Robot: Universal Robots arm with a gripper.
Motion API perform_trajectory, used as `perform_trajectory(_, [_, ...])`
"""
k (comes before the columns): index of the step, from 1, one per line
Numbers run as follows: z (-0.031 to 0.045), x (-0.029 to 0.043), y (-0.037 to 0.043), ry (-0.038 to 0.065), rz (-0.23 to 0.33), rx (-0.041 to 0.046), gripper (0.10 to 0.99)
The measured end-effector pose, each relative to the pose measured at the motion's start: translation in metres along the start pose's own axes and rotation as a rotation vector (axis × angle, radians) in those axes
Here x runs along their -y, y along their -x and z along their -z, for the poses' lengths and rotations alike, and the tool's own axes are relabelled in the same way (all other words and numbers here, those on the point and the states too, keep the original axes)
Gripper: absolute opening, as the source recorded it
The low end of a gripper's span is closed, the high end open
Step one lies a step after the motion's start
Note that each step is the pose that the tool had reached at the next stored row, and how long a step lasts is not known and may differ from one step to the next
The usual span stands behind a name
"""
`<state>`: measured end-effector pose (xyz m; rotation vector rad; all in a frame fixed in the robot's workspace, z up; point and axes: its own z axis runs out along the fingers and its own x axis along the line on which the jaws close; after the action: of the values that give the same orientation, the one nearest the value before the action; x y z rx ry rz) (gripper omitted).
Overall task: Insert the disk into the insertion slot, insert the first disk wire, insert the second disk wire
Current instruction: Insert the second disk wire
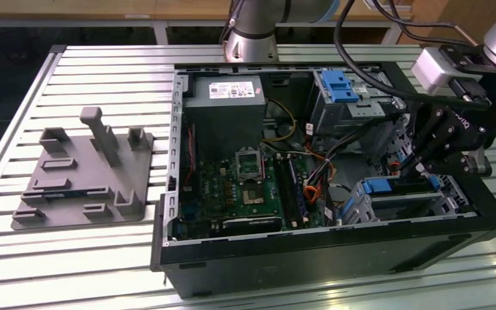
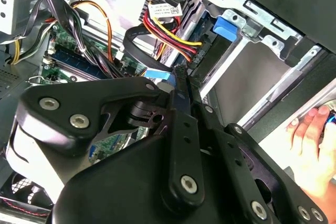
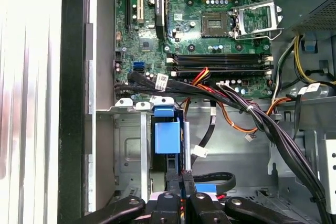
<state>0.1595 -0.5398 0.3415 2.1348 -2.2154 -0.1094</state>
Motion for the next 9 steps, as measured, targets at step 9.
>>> perform_trajectory(9, [-0.0018,0.0010,-0.0003,0.001,0.000,-0.0009,0.145])
